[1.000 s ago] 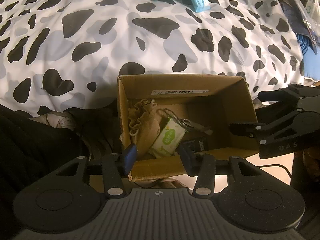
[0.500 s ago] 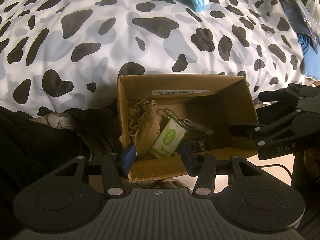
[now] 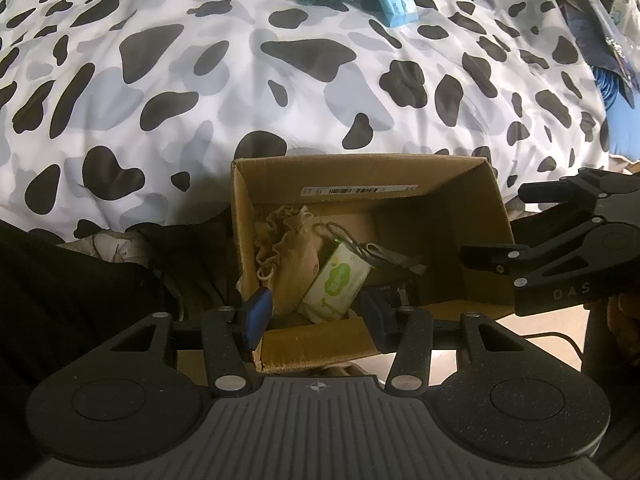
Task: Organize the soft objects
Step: 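Move both open tools back toward the loofah and wipes on the duvet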
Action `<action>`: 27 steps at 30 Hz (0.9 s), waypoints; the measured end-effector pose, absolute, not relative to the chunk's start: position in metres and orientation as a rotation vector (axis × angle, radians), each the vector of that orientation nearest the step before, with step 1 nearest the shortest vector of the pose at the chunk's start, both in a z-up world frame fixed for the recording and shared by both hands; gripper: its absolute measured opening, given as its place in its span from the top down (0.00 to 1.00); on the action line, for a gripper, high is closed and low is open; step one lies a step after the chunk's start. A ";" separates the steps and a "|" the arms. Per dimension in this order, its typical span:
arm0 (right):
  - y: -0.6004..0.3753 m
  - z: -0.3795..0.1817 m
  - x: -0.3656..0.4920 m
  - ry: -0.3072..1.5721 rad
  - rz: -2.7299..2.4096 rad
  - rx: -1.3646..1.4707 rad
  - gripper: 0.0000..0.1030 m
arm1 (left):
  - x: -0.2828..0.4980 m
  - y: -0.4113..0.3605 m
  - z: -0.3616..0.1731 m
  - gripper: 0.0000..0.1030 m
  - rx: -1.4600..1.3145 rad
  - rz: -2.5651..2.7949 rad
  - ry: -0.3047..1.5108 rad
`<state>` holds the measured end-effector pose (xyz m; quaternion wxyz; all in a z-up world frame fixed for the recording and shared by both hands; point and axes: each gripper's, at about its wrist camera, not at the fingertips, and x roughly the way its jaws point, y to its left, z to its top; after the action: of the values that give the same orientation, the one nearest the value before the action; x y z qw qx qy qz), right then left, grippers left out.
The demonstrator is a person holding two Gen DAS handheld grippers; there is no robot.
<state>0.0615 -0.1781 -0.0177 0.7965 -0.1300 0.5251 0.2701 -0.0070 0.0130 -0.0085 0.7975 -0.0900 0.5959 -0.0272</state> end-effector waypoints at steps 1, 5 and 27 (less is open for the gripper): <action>-0.178 -0.017 0.062 1.125 0.577 -0.277 0.00 | -0.006 0.013 -0.008 0.53 -0.195 -0.060 1.277; -0.179 -0.015 0.064 1.111 0.563 -0.266 0.00 | -0.002 0.016 -0.008 0.53 -0.209 -0.058 1.266; -0.195 -0.003 0.107 1.042 0.456 -0.170 0.00 | 0.050 0.032 -0.008 0.53 -0.229 -0.061 1.172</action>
<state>0.1067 -0.1948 -0.0033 0.8392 -0.0806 0.4927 0.2156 0.0504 0.0318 -0.0081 0.8265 -0.1079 0.5517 -0.0285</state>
